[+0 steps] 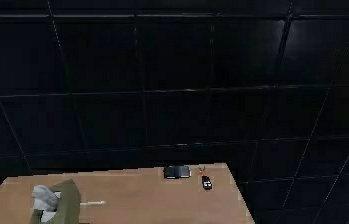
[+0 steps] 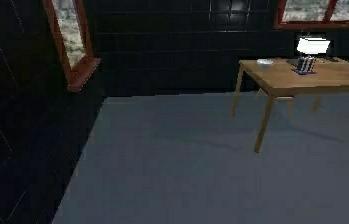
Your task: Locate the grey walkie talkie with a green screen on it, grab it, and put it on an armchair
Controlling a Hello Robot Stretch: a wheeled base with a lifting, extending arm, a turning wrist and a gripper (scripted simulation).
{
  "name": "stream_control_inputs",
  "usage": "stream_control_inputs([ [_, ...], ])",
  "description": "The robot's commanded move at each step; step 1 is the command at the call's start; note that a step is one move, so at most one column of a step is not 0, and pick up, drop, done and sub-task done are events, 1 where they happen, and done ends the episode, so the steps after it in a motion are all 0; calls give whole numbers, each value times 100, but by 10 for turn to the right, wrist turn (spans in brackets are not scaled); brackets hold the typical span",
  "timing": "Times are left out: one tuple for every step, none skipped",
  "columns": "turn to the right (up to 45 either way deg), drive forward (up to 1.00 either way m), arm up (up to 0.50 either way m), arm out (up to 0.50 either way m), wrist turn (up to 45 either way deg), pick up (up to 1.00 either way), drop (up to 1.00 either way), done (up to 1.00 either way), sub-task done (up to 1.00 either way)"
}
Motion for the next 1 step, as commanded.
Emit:
stream_control_inputs([
  [-450, 0, 0, 0, 0, 0, 0, 0, 0],
])
